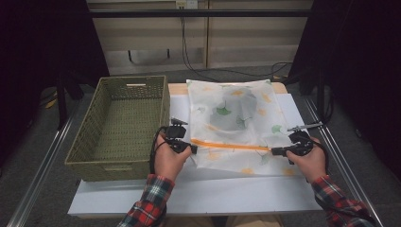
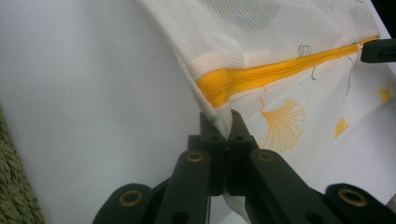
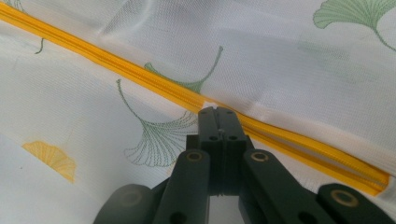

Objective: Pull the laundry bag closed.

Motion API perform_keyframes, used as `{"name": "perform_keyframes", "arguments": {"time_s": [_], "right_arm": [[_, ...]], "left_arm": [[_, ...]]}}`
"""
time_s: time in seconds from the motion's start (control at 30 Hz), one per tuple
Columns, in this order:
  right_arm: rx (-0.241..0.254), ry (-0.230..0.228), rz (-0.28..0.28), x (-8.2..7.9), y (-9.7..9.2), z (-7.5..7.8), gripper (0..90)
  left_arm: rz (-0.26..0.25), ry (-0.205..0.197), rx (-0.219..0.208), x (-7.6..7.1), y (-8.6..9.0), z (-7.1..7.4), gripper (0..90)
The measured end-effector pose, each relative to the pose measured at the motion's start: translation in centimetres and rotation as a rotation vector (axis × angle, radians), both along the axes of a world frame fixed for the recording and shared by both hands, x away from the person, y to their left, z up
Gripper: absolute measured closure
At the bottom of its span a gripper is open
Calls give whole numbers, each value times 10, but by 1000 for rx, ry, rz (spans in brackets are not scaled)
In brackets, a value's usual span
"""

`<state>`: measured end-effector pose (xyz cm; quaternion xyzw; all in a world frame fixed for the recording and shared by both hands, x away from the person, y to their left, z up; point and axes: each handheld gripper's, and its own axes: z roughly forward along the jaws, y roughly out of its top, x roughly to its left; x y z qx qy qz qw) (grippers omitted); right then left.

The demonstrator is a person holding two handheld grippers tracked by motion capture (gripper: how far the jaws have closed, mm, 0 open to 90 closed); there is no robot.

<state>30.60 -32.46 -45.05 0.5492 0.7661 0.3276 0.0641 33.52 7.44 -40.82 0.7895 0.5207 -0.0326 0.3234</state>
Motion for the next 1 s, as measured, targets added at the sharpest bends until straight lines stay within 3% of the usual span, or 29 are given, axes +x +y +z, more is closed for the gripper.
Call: {"name": "perform_keyframes", "arguments": {"time_s": [0.43,0.53,0.77,1.0], "right_arm": [[0,1,2,0,-1,-1,900],[-17,-1,-9,0,-2,0,900],[4,1,-30,-3,-10,1,900],[-9,-3,-45,-6,-16,2,900]], "left_arm": [[2,-4,0,0,0,1,893],[7,-6,-2,0,1,2,893],[10,-10,2,1,1,3,893],[8,-15,4,1,0,5,893]]}}
